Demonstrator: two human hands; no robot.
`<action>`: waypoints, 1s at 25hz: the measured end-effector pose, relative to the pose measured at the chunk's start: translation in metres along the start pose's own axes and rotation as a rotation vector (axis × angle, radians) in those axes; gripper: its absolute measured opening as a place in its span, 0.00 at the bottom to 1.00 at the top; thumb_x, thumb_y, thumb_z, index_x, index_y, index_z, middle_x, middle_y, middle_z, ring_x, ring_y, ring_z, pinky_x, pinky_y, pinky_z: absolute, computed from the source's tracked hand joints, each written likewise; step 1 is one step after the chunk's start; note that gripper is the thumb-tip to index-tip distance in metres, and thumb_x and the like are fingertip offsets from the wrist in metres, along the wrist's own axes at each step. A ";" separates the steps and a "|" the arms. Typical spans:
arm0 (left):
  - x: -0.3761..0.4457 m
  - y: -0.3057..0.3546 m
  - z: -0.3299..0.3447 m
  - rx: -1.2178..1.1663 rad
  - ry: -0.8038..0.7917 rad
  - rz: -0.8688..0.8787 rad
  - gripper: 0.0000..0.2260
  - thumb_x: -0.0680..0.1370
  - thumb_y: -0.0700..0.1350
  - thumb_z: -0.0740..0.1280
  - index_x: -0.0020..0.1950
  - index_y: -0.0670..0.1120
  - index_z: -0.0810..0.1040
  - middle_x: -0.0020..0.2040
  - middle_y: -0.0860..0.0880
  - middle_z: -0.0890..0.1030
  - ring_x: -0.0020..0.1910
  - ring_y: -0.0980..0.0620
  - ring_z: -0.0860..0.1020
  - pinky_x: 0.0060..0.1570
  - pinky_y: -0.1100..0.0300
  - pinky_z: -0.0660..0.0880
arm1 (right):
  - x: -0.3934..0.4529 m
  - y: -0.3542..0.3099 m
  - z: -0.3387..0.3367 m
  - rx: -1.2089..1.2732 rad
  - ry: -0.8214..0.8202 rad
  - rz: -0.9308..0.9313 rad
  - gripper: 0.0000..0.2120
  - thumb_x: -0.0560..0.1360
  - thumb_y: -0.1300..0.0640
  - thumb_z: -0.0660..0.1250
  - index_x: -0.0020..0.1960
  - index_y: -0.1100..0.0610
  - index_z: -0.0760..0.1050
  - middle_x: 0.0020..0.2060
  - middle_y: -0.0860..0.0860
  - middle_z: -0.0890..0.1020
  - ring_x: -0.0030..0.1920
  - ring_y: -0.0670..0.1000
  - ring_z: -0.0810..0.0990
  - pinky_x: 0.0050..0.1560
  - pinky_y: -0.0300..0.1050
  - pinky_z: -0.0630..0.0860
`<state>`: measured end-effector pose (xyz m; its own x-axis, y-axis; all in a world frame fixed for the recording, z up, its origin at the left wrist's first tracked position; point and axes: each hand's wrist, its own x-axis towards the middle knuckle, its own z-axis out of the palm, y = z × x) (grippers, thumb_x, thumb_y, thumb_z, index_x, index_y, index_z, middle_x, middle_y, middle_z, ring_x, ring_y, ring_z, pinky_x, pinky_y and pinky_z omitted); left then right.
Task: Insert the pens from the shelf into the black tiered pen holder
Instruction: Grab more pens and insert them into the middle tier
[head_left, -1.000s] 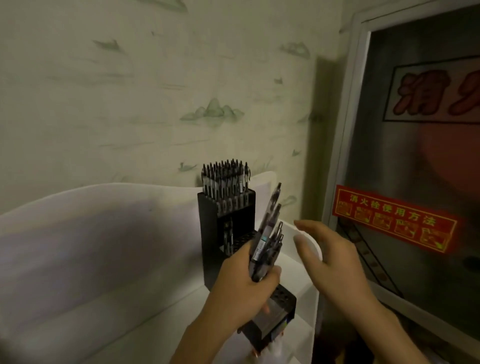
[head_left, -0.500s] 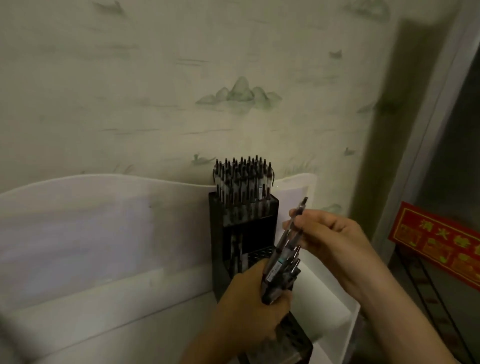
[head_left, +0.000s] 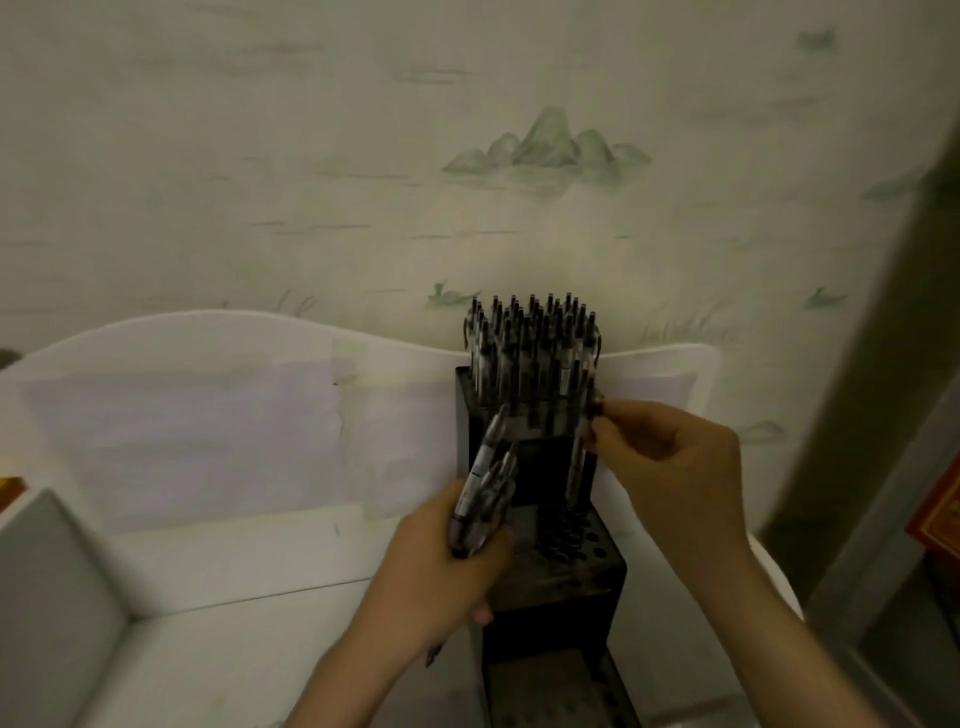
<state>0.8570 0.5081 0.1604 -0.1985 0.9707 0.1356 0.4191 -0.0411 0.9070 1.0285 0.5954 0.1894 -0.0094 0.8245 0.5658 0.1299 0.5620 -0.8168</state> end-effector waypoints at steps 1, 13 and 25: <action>0.001 -0.002 -0.004 0.010 0.016 0.011 0.07 0.77 0.41 0.67 0.49 0.53 0.75 0.30 0.50 0.81 0.23 0.46 0.80 0.31 0.53 0.81 | -0.002 0.009 0.006 0.010 0.000 0.007 0.11 0.71 0.64 0.73 0.47 0.49 0.83 0.39 0.39 0.85 0.40 0.42 0.85 0.44 0.34 0.80; 0.004 -0.019 -0.019 0.017 0.043 -0.005 0.08 0.78 0.41 0.67 0.48 0.55 0.75 0.26 0.55 0.79 0.23 0.46 0.79 0.27 0.61 0.76 | -0.012 0.063 0.044 -0.024 -0.026 0.143 0.09 0.72 0.60 0.74 0.52 0.56 0.84 0.42 0.45 0.85 0.43 0.41 0.84 0.47 0.33 0.79; 0.010 -0.026 -0.019 -0.009 0.026 -0.009 0.10 0.78 0.41 0.67 0.54 0.55 0.75 0.26 0.54 0.80 0.23 0.47 0.79 0.26 0.62 0.76 | -0.032 0.091 0.054 -0.201 -0.075 0.165 0.08 0.73 0.60 0.73 0.52 0.54 0.83 0.40 0.40 0.82 0.43 0.36 0.81 0.48 0.29 0.77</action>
<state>0.8274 0.5146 0.1452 -0.2251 0.9645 0.1380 0.4094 -0.0349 0.9117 0.9871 0.6237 0.0914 -0.0438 0.9106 0.4110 0.3296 0.4016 -0.8545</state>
